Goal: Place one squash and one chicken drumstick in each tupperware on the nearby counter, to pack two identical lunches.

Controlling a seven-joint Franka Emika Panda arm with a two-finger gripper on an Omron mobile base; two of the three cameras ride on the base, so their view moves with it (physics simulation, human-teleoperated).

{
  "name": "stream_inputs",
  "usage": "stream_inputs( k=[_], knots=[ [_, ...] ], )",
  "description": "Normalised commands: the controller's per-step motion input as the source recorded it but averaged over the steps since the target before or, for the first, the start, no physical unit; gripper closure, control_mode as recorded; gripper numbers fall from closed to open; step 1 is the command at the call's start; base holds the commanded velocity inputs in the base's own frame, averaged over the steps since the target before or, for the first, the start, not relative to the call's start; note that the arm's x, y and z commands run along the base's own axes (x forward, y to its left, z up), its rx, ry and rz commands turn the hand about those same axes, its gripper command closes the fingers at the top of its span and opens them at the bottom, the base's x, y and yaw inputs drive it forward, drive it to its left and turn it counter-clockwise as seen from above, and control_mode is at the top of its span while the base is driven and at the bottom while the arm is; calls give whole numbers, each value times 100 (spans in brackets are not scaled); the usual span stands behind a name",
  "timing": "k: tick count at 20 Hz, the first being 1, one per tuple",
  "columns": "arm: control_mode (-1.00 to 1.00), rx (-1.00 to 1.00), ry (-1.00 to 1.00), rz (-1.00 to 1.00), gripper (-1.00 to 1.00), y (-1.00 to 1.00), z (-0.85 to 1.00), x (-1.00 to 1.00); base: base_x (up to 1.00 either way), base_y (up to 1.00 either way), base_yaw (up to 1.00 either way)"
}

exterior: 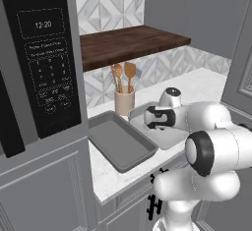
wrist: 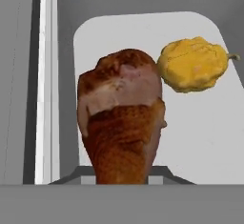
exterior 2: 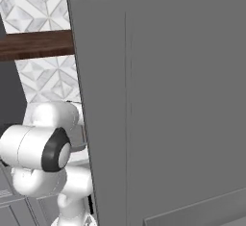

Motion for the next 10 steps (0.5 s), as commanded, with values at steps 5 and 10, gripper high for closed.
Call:
stream_inputs(
  k=[5,10],
  knots=[
    [-100,0,0,1,100,0,-46,64,0,0,0],
    [-100,0,0,0,-100,-1,-14,27,0,0,0]
  ],
)
